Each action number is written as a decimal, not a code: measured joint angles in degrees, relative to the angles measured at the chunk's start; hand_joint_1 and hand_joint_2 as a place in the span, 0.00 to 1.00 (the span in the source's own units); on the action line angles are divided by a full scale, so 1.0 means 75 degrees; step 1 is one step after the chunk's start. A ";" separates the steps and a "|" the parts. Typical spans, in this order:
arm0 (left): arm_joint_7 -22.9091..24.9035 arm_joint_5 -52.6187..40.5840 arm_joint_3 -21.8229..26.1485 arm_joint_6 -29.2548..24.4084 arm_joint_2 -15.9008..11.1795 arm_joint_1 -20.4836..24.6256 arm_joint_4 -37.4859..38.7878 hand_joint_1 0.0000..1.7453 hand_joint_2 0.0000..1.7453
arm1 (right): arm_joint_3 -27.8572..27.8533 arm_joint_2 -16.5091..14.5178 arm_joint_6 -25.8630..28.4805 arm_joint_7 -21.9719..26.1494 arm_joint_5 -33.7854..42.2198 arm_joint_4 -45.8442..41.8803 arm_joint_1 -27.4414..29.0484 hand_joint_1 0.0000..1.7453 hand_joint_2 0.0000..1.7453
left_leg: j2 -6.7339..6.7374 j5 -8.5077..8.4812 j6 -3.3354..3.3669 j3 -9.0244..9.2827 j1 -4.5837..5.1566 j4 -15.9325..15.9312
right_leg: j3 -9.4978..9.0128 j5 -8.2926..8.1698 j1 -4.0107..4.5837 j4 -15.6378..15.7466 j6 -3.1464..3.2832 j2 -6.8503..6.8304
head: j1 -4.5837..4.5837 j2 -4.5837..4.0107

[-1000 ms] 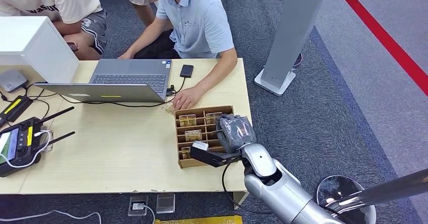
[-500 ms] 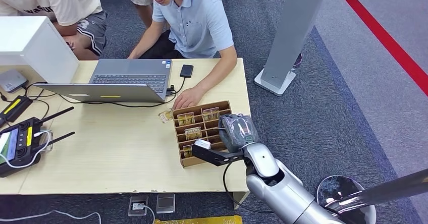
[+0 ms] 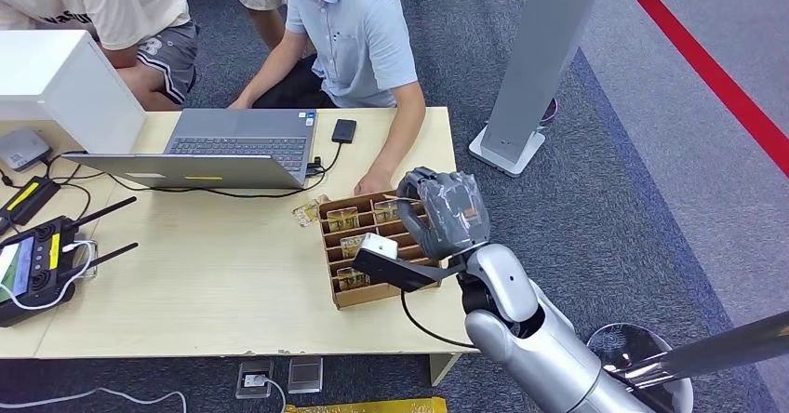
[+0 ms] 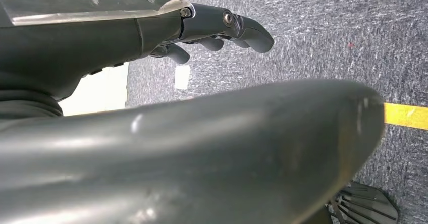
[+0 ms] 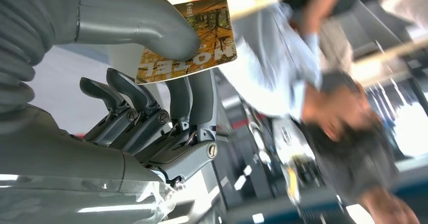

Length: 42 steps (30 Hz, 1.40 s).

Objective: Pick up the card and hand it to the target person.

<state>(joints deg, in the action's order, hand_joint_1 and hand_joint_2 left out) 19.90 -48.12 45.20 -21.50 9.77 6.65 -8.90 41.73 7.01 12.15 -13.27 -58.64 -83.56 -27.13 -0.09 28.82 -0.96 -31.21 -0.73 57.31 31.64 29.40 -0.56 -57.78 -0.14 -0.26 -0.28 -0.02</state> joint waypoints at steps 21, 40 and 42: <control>-0.0087 -0.0467 0.0000 0.0318 -0.0096 0.0002 0.0000 0.00 0.00 | -0.0119 -0.0523 0.0495 0.0895 0.0365 0.1828 -0.2120 1.00 1.00 | -0.0002 -0.0001 0.0000 -0.0007 0.0000 0.0000 | 0.0000 0.0000 0.0000 -0.0003 0.0000 -0.0002 | 0.0001 0.0000; 0.0185 -0.0355 0.0003 -0.0030 -0.0071 0.0003 0.0000 0.00 0.00 | 0.0009 -0.1707 0.0779 0.1442 0.0553 0.4227 -0.2944 1.00 1.00 | -0.0001 -0.0001 0.0000 -0.0006 0.0000 0.0000 | 0.0001 0.0000 0.0000 -0.0005 0.0000 -0.0002 | -0.0001 0.0000; 0.0184 -0.0346 0.0003 -0.0029 -0.0068 0.0004 0.0000 0.00 0.00 | 0.0026 -0.1763 0.0785 0.1454 0.0551 0.4337 -0.2960 0.99 1.00 | -0.0002 -0.0001 0.0000 -0.0006 0.0000 0.0000 | 0.0001 0.0000 0.0000 -0.0005 0.0000 -0.0002 | -0.0001 0.0000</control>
<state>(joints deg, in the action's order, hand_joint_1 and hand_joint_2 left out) 21.28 -50.72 45.22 -21.72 9.26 6.68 -8.90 41.92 -6.21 18.03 -2.36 -54.50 -51.03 -49.33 -0.10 28.81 -0.96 -31.25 -0.73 57.31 31.65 29.40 -0.55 -57.81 -0.14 -0.27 -0.30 -0.02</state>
